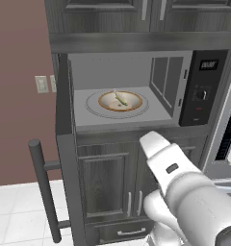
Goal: Remove the tangerine from the bowl and place it on the small plate. Then place the bowl with only the fish in the microwave, close the door, and press the start button to microwave the fish.
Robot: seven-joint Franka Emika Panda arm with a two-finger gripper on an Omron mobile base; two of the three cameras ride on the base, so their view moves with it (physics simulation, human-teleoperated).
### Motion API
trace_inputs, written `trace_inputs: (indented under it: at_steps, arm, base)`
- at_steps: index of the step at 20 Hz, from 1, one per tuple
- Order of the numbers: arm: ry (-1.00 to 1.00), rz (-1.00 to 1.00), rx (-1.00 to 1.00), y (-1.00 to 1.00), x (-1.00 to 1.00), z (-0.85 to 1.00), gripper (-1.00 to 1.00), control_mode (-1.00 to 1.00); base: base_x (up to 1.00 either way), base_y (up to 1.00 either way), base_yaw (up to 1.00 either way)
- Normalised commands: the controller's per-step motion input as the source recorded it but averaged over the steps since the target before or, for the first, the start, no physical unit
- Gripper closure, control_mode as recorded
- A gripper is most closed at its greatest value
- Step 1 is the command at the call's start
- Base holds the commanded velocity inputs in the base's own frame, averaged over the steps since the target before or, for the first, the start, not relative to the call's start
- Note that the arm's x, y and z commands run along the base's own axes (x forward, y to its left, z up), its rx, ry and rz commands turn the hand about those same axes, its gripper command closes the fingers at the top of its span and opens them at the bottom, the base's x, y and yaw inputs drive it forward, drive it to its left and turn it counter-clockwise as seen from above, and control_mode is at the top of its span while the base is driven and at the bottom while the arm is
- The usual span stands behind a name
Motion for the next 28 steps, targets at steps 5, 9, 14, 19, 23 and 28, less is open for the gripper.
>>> trace_inputs:
  at_steps: [5, 9, 14, 19, 23, 28]
  arm:
    - [-0.29, 0.06, -0.14, 0.54, -0.8, 0.0, -1.0, -1.0]
    - [-0.14, 0.05, -0.17, 0.96, -0.28, -0.1, -1.0, -1.0]
    - [-0.04, 0.02, -0.15, 1.0, -0.04, -0.25, -1.0, -1.0]
    - [-0.01, 0.0, -0.14, 1.0, 0.01, -0.35, -1.0, -1.0]
    - [0.0, 0.0, -0.11, 1.0, 0.22, -0.31, -1.0, -1.0]
    - [0.03, 0.0, -0.09, 1.0, 0.41, -0.36, -1.0, -1.0]
  base:
    - [0.0, 0.0, 0.0]
    - [0.0, 0.0, 0.0]
    - [0.0, 0.0, 0.0]
    - [0.0, 0.0, 0.0]
    - [0.0, 0.0, 0.0]
    - [0.0, 0.0, 0.0]
